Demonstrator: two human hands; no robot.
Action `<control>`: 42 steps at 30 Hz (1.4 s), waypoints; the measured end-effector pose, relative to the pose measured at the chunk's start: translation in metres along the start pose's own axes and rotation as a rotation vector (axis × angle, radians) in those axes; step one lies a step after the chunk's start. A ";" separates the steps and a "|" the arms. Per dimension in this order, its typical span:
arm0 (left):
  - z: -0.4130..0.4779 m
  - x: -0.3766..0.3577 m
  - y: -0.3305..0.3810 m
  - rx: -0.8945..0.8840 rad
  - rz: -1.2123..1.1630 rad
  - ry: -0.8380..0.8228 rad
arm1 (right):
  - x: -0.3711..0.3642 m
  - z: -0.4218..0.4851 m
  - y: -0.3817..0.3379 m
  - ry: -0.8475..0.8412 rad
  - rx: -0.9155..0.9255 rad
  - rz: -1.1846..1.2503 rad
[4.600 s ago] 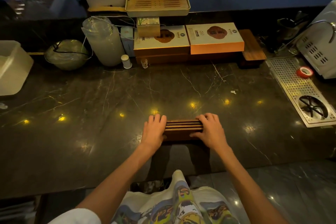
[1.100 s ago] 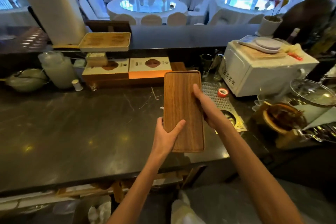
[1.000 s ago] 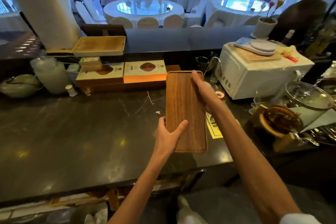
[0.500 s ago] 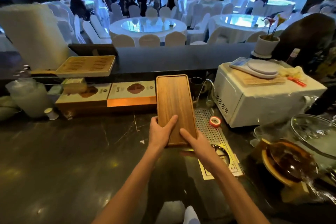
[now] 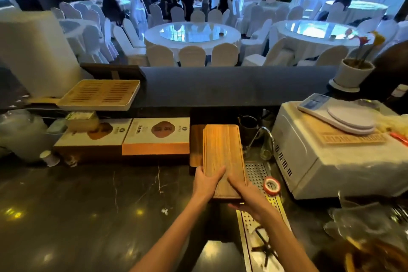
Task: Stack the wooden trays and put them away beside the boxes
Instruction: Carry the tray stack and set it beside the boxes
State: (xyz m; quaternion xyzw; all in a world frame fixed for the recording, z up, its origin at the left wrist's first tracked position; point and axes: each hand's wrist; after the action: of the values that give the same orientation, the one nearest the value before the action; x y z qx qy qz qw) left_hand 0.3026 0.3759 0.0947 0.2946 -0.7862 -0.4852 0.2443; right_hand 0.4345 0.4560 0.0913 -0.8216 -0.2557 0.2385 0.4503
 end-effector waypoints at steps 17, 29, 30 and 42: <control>0.139 0.031 -0.039 0.357 -0.193 -0.079 | -0.039 0.157 0.016 0.052 -0.102 -0.149; 0.138 0.019 -0.057 0.347 -0.383 0.148 | -0.038 0.167 0.016 0.042 -0.136 -0.287; 0.137 0.020 -0.058 0.286 -0.283 0.197 | -0.035 0.167 0.015 0.069 -0.091 -0.335; 0.165 -0.002 -0.058 0.129 -0.421 0.494 | -0.064 0.200 0.042 0.277 0.350 -0.201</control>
State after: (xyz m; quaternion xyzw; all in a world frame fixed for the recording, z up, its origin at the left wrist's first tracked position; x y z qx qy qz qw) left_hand 0.2062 0.4585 -0.0257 0.5744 -0.6541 -0.3879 0.3028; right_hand 0.2702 0.5197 -0.0304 -0.7261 -0.2268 0.1182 0.6382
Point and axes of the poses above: each hand's wrist, its own z-axis towards the middle knuckle, its own x-axis out of the back of the hand, y = z × x, and after that the axes turned 4 degrees about x, right-handed
